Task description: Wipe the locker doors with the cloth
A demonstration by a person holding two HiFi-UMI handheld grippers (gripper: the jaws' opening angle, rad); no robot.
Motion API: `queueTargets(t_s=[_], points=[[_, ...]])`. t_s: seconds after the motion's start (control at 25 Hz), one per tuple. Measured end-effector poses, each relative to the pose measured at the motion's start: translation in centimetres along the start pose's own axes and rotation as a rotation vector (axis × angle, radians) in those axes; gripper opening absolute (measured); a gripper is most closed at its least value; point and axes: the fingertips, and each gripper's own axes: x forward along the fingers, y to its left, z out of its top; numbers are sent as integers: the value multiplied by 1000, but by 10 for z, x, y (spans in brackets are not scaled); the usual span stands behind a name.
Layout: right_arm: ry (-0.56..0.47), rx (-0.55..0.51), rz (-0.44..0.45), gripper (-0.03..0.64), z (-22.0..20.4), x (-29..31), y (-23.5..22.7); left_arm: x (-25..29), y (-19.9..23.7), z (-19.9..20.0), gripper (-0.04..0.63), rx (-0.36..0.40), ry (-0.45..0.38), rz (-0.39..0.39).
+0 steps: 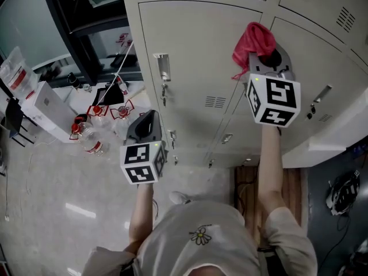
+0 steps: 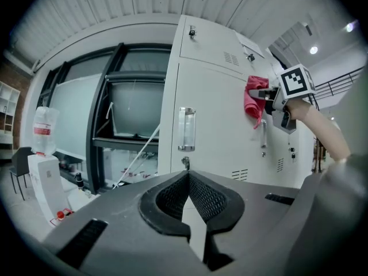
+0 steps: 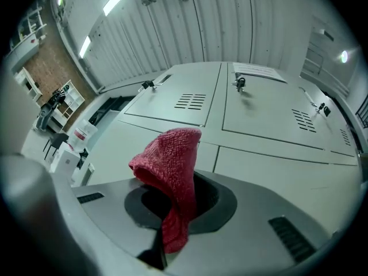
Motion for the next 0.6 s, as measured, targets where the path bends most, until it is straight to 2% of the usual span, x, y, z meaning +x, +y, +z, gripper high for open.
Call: queueTargets(t_s=[0.24,0.6], points=[[40,-14,-43,32,-14,-11,-29,-2,5,2,17,-13,-10,5],[72,-9,-87,31,-17,-13,-38,-7,6,2,17,-21,-9,7]])
